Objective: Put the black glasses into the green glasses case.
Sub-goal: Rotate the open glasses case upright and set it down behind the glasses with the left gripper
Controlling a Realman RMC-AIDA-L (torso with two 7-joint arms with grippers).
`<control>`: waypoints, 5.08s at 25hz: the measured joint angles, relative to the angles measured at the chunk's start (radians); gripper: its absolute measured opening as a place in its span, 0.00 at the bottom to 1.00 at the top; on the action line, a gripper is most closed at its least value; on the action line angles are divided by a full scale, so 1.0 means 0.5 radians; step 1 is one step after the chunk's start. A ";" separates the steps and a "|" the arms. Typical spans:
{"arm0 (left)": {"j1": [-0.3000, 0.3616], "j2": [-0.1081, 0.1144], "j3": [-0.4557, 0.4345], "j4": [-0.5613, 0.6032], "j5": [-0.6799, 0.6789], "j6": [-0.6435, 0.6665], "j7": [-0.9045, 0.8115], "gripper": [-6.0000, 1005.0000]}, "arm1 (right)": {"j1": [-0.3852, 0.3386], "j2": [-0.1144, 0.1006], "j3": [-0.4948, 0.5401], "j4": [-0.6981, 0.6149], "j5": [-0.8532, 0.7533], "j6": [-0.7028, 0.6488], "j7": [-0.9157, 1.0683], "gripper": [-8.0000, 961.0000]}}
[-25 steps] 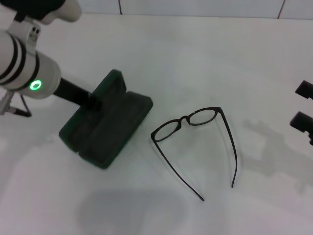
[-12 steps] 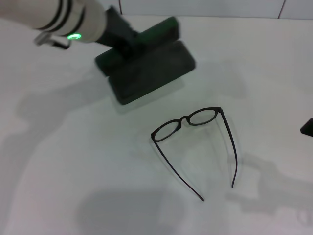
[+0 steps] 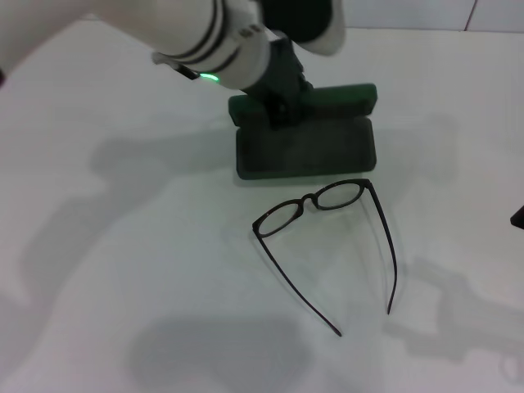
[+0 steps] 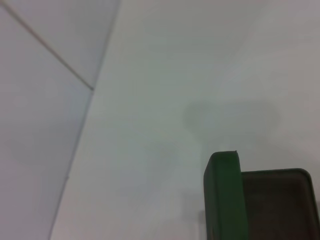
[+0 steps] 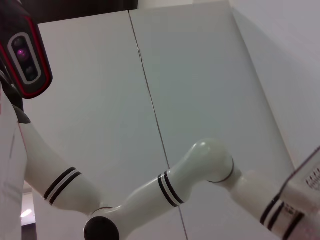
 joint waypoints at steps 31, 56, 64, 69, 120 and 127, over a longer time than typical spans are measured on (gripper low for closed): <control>-0.017 -0.009 0.215 0.239 0.040 -0.078 -0.377 0.49 | 0.043 -0.025 0.143 0.028 -0.011 0.399 0.011 0.92; -0.213 0.001 -0.148 -0.788 0.086 -0.967 -0.146 0.05 | 0.087 0.021 0.142 0.077 -0.039 0.662 0.017 0.92; -0.220 0.012 -0.304 -0.916 0.095 -0.956 -0.143 0.01 | 0.077 0.025 0.146 0.096 -0.039 0.670 0.017 0.92; -0.171 0.022 -0.318 -0.931 0.142 -0.942 -0.149 0.01 | 0.081 0.025 0.147 0.100 -0.039 0.671 0.016 0.92; -0.049 0.004 -0.760 -1.115 -0.996 -0.498 0.864 0.01 | 0.052 0.031 0.147 0.123 -0.033 0.673 0.009 0.92; -0.163 -0.002 -0.757 -1.241 -0.974 -0.518 0.838 0.01 | 0.058 0.031 0.147 0.123 -0.029 0.703 0.009 0.92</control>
